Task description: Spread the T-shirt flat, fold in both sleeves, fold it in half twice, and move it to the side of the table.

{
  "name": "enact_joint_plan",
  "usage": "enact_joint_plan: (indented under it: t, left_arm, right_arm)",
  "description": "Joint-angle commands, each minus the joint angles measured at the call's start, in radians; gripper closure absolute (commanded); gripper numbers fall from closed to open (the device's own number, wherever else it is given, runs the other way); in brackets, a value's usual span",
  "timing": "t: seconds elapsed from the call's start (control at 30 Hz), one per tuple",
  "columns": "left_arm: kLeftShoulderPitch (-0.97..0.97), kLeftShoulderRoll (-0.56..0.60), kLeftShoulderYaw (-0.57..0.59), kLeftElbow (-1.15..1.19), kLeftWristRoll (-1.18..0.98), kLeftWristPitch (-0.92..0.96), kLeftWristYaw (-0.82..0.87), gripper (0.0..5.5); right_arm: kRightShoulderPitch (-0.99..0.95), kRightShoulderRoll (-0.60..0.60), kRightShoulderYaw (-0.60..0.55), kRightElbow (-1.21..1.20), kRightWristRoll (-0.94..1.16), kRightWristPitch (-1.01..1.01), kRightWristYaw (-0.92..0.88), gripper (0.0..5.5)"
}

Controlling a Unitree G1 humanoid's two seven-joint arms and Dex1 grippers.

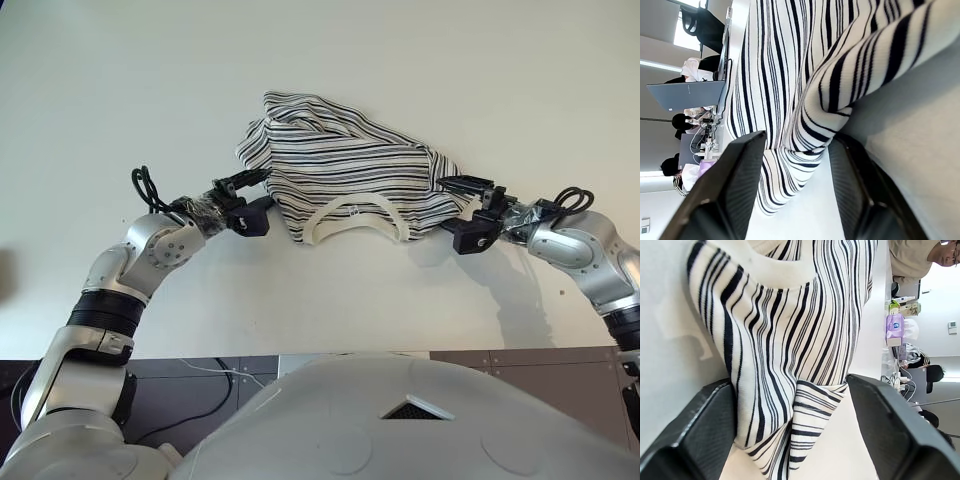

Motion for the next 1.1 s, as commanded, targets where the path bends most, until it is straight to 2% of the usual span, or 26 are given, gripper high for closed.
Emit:
enact_joint_plan:
  t: [0.03,0.1,0.27,0.57,0.7,0.77,0.87,0.97,1.1]
  left_arm:
    - [0.077,-0.009,-0.085,0.054,0.064,0.013,-0.055,3.81]
    - [0.073,-0.008,-0.093,0.062,0.064,0.010,-0.060,4.07]
    - [0.069,-0.015,-0.106,0.070,0.063,0.009,-0.062,4.51]
    - [0.073,-0.025,-0.103,0.074,0.042,0.011,-0.055,5.36]
    - [0.075,-0.035,-0.095,0.067,0.024,0.028,-0.050,5.40]
    - [0.079,-0.043,-0.075,0.048,-0.019,0.038,-0.057,5.40]
    - [0.106,-0.093,0.017,-0.088,-0.250,0.132,-0.087,5.40]
    - [0.060,-0.206,0.153,-0.291,-0.596,0.349,-0.108,5.40]
    - [-0.229,-0.317,0.288,-0.271,-0.812,0.542,-0.097,5.40]
  right_arm:
    - [0.066,-0.069,-0.007,0.047,-0.029,0.018,0.029,1.86]
    - [0.073,-0.080,-0.012,0.050,-0.031,0.012,0.027,1.86]
    - [0.032,-0.048,0.015,0.075,-0.055,0.014,0.024,2.74]
    - [0.053,-0.050,0.033,0.038,-0.028,0.005,0.031,4.71]
    - [0.030,-0.046,0.036,0.056,-0.027,-0.005,0.031,5.38]
    - [0.009,-0.030,0.024,0.065,0.003,0.009,0.031,5.38]
    - [-0.065,0.074,-0.036,0.042,0.211,0.146,0.085,5.38]
    - [-0.153,0.220,-0.125,-0.019,0.472,0.392,0.122,5.38]
    - [-0.417,0.439,-0.263,0.053,0.685,0.638,-0.007,5.38]
